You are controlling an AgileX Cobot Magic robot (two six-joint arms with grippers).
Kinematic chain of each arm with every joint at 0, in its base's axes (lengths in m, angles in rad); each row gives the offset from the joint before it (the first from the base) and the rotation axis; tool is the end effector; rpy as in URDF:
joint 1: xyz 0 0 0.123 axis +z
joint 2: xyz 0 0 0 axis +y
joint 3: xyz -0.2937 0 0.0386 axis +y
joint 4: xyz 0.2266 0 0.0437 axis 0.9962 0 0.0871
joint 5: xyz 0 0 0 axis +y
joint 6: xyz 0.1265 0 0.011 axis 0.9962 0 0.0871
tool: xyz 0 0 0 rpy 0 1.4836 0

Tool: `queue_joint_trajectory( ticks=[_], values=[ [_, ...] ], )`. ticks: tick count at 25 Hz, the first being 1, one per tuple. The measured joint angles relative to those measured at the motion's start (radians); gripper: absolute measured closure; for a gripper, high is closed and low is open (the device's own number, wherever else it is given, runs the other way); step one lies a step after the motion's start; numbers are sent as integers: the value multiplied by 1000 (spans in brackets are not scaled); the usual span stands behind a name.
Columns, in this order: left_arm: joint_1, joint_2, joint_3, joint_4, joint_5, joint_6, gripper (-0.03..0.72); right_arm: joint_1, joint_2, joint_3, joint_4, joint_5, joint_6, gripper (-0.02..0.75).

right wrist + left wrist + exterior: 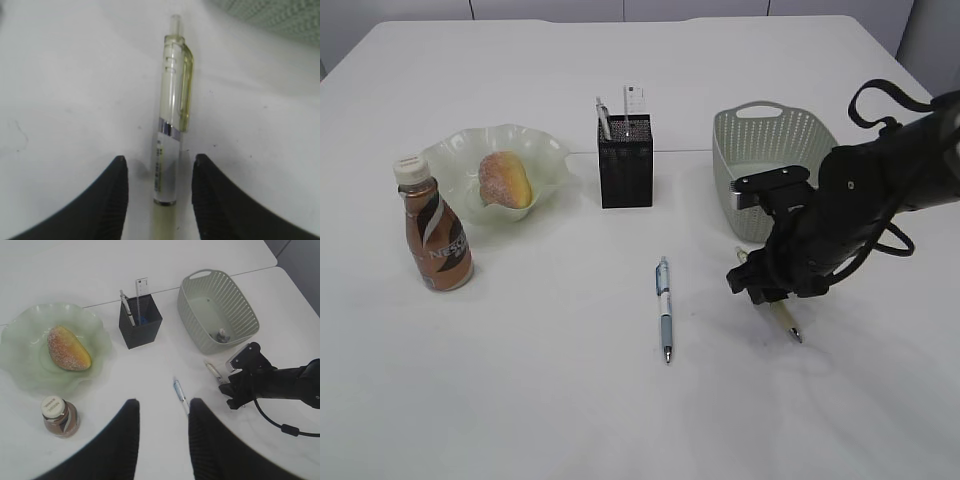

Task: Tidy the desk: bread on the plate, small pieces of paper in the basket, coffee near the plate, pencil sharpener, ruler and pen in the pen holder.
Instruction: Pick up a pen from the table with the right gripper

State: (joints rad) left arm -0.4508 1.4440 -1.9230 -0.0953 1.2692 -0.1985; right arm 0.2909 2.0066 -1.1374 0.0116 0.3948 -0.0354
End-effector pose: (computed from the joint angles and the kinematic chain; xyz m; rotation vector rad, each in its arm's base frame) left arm 0.2458 -0.1318 0.4808 0.3067 2.2907 -0.4557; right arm 0.3709 0.1116 0.1108 -0.4334 2.7162 0.0789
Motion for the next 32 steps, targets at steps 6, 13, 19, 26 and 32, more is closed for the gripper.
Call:
queue_joint_trajectory(
  ticks=[6,13,19,26,32],
  values=[
    [0,0,0,0,0,0,445,0,20,0,0,9,0,395],
    [0,0,0,0,0,0,446,0,20,0,0,13,0,395],
    [0,0,0,0,0,0,447,0,21,-2,0,19,0,395],
    [0,0,0,-6,0,0,447,0,21,-4,0,42,0,435],
    [0,0,0,-8,0,0,447,0,21,-5,0,57,0,461]
  ],
)
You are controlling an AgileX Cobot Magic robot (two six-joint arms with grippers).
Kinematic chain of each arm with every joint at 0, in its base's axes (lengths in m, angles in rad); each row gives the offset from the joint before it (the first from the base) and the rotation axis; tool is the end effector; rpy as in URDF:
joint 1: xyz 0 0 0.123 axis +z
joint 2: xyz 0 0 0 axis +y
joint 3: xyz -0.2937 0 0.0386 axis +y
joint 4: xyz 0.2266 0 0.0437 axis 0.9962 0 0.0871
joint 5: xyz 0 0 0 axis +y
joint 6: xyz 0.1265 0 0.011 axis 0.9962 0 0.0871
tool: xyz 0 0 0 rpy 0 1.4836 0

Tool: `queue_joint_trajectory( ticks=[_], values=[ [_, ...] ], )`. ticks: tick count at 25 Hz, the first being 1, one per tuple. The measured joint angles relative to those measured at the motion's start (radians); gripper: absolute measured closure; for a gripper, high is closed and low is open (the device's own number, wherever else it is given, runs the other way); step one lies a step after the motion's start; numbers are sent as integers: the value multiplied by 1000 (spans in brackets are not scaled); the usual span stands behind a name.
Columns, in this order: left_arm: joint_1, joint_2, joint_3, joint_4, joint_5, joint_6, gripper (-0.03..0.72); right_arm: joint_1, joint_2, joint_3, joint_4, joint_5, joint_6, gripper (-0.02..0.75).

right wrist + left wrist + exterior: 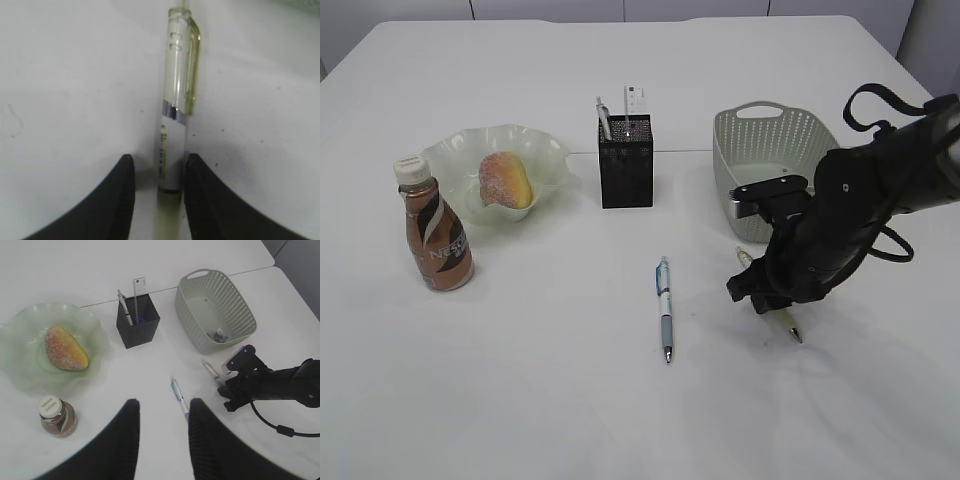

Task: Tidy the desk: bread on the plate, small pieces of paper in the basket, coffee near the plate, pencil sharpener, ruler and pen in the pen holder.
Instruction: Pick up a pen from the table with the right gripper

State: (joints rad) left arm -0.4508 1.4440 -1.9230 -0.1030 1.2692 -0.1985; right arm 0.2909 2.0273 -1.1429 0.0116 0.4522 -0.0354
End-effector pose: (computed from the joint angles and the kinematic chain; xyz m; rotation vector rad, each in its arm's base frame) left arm 0.2453 -0.1326 0.4808 0.3081 2.2915 -0.4651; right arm 0.3654 0.1101 0.1015 -0.4451 2.7876 0.0678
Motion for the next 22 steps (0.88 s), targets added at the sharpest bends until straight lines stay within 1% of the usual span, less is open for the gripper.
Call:
queue_joint_trajectory(
  ticks=[5,8,11,13,17,22],
  values=[
    [0,0,0,-10,0,0,447,0,0,-1,0,12,0,466],
    [0,0,0,-20,0,0,447,0,0,-3,0,27,-2,524],
    [0,0,0,-23,0,0,447,0,0,-5,2,46,-10,598],
    [0,0,0,-23,0,0,448,0,0,-6,2,53,-11,618],
    [0,0,0,-23,0,0,449,0,0,-8,2,74,-14,626],
    [0,0,0,-25,0,0,449,0,0,-14,2,141,-16,626]
  ],
)
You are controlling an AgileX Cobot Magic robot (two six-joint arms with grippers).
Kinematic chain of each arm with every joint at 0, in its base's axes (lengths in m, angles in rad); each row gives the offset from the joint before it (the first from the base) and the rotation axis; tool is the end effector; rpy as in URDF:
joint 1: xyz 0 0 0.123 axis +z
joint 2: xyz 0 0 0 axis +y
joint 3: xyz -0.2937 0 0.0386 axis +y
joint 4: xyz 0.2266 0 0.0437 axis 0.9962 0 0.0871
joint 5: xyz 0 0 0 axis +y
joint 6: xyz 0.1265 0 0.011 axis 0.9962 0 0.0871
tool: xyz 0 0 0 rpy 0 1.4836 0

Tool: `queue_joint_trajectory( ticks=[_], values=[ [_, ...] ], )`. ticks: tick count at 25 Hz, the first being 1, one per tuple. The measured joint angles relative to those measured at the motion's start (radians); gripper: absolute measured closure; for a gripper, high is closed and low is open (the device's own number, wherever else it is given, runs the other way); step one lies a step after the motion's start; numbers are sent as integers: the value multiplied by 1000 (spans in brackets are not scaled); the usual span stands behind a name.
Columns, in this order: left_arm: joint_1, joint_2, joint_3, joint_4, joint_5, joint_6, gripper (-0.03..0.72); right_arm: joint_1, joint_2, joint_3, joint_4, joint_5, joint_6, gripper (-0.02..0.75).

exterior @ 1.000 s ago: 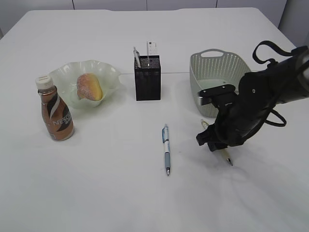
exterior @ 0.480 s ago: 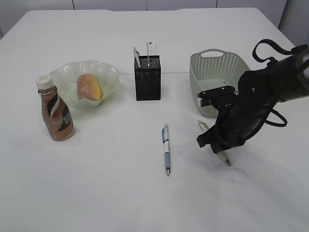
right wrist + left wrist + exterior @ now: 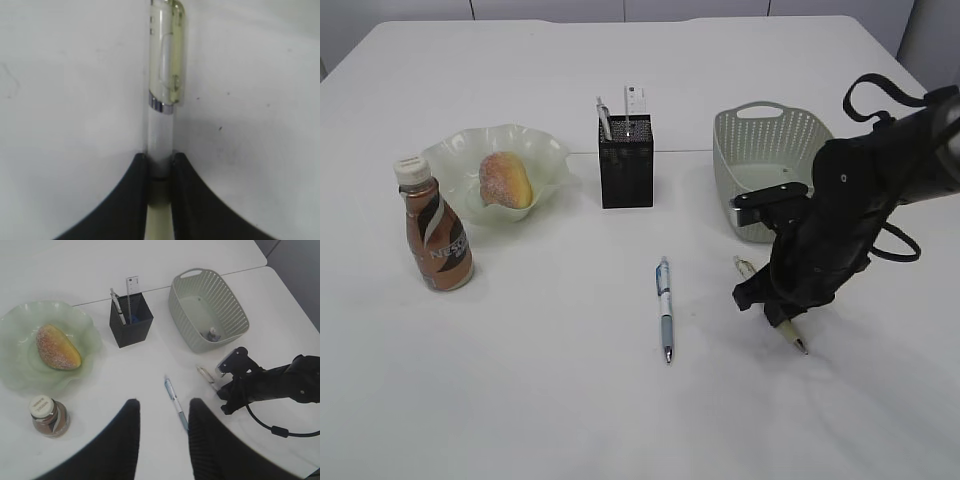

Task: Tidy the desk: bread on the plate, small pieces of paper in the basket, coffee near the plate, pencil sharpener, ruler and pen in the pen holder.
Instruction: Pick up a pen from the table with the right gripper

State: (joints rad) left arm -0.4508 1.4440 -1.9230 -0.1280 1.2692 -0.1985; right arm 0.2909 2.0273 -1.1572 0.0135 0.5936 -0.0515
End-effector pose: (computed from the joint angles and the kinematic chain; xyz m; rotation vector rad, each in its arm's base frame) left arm 0.2439 -0.1352 0.4811 0.3127 2.2939 -0.4958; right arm 0.3523 0.1065 0.1000 -0.4873 2.9088 0.0470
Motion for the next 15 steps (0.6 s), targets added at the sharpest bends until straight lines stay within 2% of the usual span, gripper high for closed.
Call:
queue_joint_trajectory(
  ticks=[6,15],
  values=[
    [0,0,0,0,0,0,449,18,-4,-3,-14,45,-19,627],
    [0,0,0,0,0,0,449,93,-6,-3,-49,92,-32,627]
  ],
)
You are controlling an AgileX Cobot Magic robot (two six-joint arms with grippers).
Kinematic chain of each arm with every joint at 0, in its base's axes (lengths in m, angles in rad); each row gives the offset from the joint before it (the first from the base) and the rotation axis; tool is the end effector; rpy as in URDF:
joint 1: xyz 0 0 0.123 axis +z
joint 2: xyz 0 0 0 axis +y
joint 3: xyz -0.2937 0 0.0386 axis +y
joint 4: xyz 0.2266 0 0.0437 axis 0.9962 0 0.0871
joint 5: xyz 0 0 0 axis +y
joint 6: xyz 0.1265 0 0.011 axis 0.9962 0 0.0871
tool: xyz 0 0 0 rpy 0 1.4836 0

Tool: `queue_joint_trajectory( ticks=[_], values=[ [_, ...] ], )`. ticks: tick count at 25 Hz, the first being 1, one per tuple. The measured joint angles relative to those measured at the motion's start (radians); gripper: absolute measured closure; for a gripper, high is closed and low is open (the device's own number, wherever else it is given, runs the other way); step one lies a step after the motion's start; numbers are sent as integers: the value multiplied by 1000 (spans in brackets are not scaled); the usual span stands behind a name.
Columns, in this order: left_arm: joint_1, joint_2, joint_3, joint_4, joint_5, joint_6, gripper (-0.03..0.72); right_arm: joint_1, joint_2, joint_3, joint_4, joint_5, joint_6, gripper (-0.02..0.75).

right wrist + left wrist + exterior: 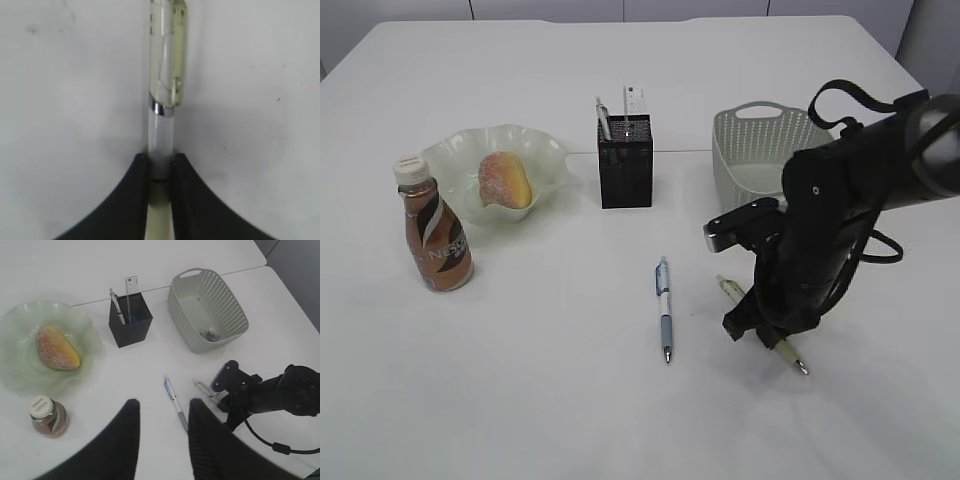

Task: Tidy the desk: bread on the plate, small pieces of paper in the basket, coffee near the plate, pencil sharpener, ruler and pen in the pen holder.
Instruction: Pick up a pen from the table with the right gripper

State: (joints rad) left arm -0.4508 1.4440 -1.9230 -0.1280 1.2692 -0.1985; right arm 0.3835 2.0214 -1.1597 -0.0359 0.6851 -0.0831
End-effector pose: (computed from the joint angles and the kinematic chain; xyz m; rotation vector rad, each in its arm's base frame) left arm 0.2439 -0.1352 0.4811 0.3127 2.2939 -0.4958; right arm 0.3326 0.1311 0.1009 -0.7391 2.9364 -0.0111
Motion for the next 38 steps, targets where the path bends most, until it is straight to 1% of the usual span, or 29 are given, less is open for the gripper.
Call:
queue_joint_trajectory(
  ticks=[4,8,11,15,18,22,31,38],
  values=[
    [0,0,0,0,0,0,449,4,0,0,4,20,-2,627],
    [0,0,0,0,0,0,449,4,0,-2,36,39,-2,613],
    [0,0,0,0,0,0,449,6,0,-2,64,66,-2,564],
    [0,0,0,0,0,0,449,19,-2,-2,88,122,-2,449],
    [0,0,0,0,0,0,449,19,-2,-2,90,131,-2,412],
    [0,0,0,0,0,0,449,21,4,-31,91,152,-2,402],
    [0,0,0,0,0,0,449,21,20,-171,95,182,-2,398],
    [0,0,0,0,0,0,449,21,50,-193,130,206,-2,397]
  ],
)
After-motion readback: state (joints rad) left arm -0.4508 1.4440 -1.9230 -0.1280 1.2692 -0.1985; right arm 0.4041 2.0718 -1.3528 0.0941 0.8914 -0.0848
